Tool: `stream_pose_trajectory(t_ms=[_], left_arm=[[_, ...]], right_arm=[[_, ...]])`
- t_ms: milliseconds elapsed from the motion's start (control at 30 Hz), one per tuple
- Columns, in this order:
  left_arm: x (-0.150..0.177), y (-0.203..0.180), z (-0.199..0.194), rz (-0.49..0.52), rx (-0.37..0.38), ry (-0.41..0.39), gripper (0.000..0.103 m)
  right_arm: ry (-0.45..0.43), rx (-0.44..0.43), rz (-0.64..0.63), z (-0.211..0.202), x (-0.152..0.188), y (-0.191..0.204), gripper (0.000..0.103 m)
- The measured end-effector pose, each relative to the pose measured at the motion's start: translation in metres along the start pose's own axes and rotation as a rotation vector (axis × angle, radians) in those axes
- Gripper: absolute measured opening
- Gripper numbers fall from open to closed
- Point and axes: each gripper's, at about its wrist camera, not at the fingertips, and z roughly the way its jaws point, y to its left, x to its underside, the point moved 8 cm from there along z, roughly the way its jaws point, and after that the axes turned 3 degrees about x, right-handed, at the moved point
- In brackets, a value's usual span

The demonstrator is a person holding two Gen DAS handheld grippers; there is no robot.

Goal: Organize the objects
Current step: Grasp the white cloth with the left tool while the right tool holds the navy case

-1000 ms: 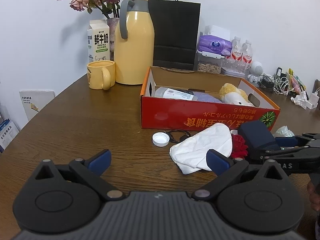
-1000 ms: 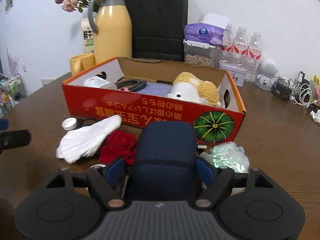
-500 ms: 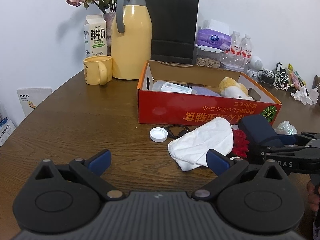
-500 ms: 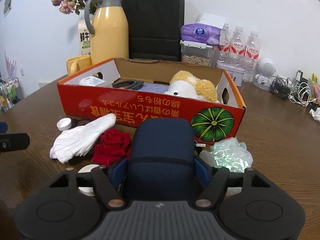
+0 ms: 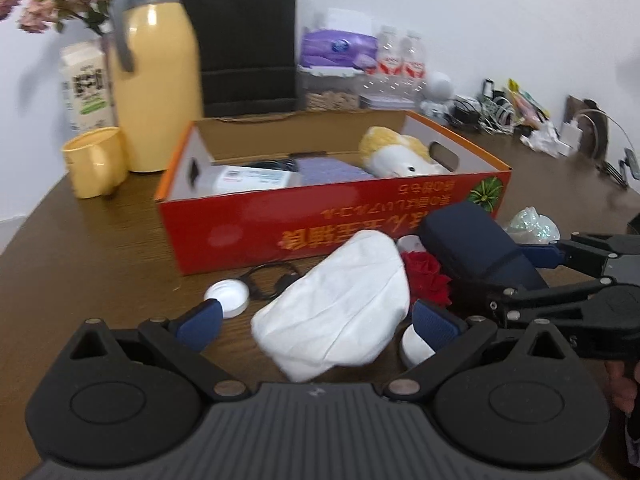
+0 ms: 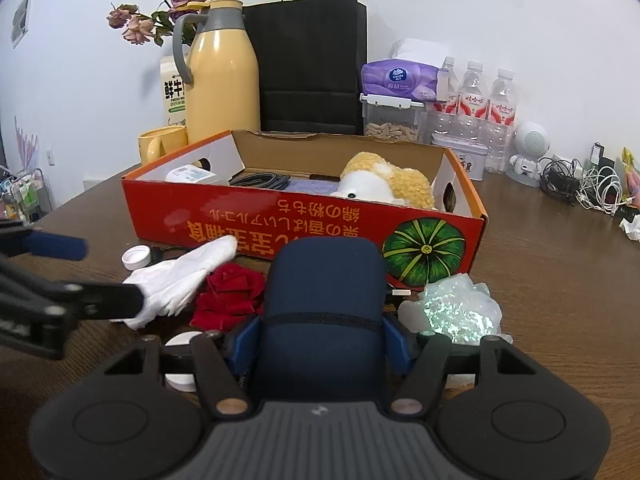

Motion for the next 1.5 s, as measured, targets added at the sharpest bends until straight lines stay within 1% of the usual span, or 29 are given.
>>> stream_pose_trajectory(t_ms=[67,133,233,300,333,367,467,533,567,633,767,967,1067,1133,1233,1333,1500], left_arm=[[-0.001,-0.001,0.011,0.003,0.032,0.019,0.103],[-0.001,0.002,0.021,-0.008,0.038,0.036,0.103],[0.0,0.005,0.029,-0.034,0.054,0.038,0.103],[0.002,0.009,0.034,-0.063,0.084,0.048,0.103],[0.005,0.012,0.038,-0.09,0.104,0.065,0.103],[0.005,0.014,0.037,-0.104,0.107,0.059,0.103],[0.005,0.016,0.034,-0.122,0.119,0.047,0.095],[0.005,0.014,0.031,-0.112,0.122,0.039,0.087],[0.005,0.013,0.03,-0.106,0.123,0.034,0.086],[0.005,0.01,0.027,-0.088,0.12,0.021,0.08],[0.003,0.009,0.021,-0.07,0.086,-0.015,0.075],[0.002,0.006,0.014,-0.055,0.064,-0.046,0.069],[0.001,0.005,0.009,-0.043,0.052,-0.065,0.062],[0.001,0.004,0.006,-0.035,0.038,-0.08,0.051],[0.001,0.003,-0.001,-0.026,0.031,-0.109,0.038],[0.002,0.004,-0.003,-0.021,0.003,-0.117,0.035],[0.003,0.004,-0.009,-0.017,-0.004,-0.13,0.033]], right_arm=[[0.001,0.0,0.0,0.0,0.0,0.0,0.063],[0.001,0.001,-0.001,0.0,0.0,0.0,0.063],[0.001,0.002,-0.003,0.001,0.0,0.001,0.064],[0.001,0.004,-0.005,0.001,0.0,0.001,0.064],[0.001,0.005,-0.007,0.001,0.001,0.002,0.064],[0.0,0.007,-0.009,0.002,0.001,0.002,0.064],[0.0,0.012,-0.016,0.002,0.001,0.003,0.064],[0.0,0.014,-0.021,0.002,0.001,0.004,0.064],[0.0,0.015,-0.023,0.002,0.001,0.004,0.064],[-0.001,0.016,-0.025,0.002,0.002,0.004,0.064],[-0.002,0.016,-0.024,0.002,0.002,0.004,0.064],[-0.017,0.012,-0.023,0.0,0.001,0.004,0.063],[-0.038,0.012,-0.024,-0.004,-0.001,0.004,0.062],[-0.045,0.011,-0.023,-0.005,-0.002,0.004,0.062],[-0.046,0.01,-0.021,-0.005,-0.002,0.003,0.062],[-0.051,0.009,-0.021,-0.006,-0.003,0.004,0.062],[-0.065,0.011,-0.024,-0.009,-0.003,0.005,0.062]])
